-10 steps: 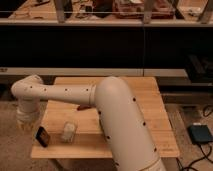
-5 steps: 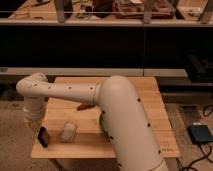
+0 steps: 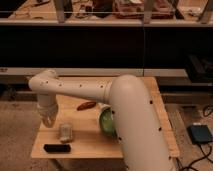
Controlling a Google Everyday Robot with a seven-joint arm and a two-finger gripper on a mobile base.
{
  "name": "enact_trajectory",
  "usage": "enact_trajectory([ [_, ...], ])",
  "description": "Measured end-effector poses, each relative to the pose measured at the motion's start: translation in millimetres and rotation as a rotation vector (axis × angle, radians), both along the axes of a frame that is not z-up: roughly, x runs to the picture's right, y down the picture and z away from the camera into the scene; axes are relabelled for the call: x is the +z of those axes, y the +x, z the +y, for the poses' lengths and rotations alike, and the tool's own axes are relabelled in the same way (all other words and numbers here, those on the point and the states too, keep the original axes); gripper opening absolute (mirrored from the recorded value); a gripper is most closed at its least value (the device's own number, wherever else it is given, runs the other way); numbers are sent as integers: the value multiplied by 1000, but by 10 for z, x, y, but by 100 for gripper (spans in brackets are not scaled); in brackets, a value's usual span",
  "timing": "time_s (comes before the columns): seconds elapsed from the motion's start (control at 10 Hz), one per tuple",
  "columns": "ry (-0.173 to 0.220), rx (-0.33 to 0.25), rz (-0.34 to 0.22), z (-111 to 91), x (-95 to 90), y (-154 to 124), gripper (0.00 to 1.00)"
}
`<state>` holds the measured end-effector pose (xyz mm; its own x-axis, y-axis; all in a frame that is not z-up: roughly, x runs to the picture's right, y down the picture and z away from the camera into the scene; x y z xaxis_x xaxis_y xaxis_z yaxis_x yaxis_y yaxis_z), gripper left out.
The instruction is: Knock the eraser over
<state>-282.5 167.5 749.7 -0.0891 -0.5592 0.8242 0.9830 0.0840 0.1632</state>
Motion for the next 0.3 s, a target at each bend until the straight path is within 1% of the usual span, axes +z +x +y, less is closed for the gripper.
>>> enact_trajectory([
  [0.2,-2,-1,1,-2,-12,6,6],
  [0.3,-2,-2,-2,4,-16,-13,11],
])
